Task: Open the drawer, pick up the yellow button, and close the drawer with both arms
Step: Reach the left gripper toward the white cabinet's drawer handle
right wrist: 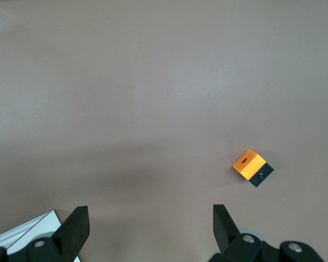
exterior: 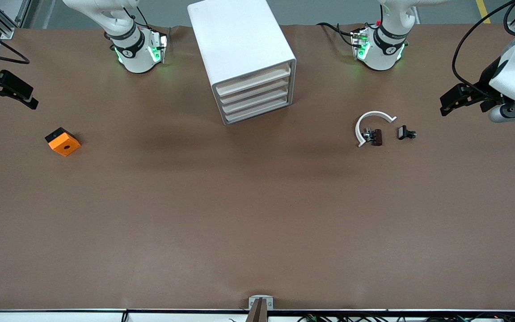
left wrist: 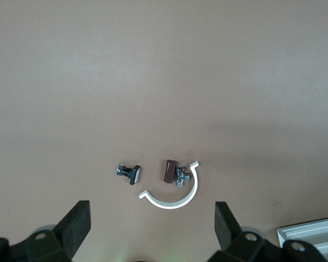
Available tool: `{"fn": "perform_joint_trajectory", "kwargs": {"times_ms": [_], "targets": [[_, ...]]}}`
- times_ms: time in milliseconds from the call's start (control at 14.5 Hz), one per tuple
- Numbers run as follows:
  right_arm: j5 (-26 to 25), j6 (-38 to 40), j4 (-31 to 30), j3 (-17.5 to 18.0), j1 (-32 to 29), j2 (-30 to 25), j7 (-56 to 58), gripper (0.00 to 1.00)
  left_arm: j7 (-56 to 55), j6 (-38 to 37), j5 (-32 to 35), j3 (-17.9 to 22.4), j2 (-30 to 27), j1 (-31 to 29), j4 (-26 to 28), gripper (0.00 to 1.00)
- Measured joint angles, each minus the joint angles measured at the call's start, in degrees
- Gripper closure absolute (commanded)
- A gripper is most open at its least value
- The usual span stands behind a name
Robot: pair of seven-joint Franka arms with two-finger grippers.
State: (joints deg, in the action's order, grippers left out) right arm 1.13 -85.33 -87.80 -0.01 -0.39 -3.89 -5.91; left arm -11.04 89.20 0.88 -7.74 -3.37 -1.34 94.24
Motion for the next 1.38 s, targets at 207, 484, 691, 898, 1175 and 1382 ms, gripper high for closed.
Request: {"fn": "perform_joint_trajectory", "kwargs": {"times_ms": [207,484,691,898,1175,1382], "targets": [[0.0,0.0,0.0,0.0,0.0,0.0,0.0,0.00,0.0,0.0,0.0,0.0,0.1,0.0,0.0,0.00],[0.0,-0.2,0.0,0.0,-0.1,0.0,0.0,0.00,0.1,0.1,0.0,0.0,2.3,0.0,-0.1,0.00],[-0.7,-0.3,0.0,0.0,-0.1,0.3,0.0,0.00,0.1,1.4,0.0,-0.3,11.4,0.2,-2.7,0.00],[-2.1,-0.4,0.0,0.2,-0.1,0.6,0.0,0.00,0.1,3.1,0.0,-0.5,22.2,1.6,-7.3,0.00],[-2.4,-0.4,0.0,0.2,-0.1,0.7,0.0,0.00,-8.9,4.1,0.0,-1.2,30.0,4.9,-9.4,0.00],[-2.4,-0.6,0.0,0.3,-0.1,0.7,0.0,0.00,-28.7,4.2,0.0,-1.6,34.4,10.7,-10.9,0.00]]}}
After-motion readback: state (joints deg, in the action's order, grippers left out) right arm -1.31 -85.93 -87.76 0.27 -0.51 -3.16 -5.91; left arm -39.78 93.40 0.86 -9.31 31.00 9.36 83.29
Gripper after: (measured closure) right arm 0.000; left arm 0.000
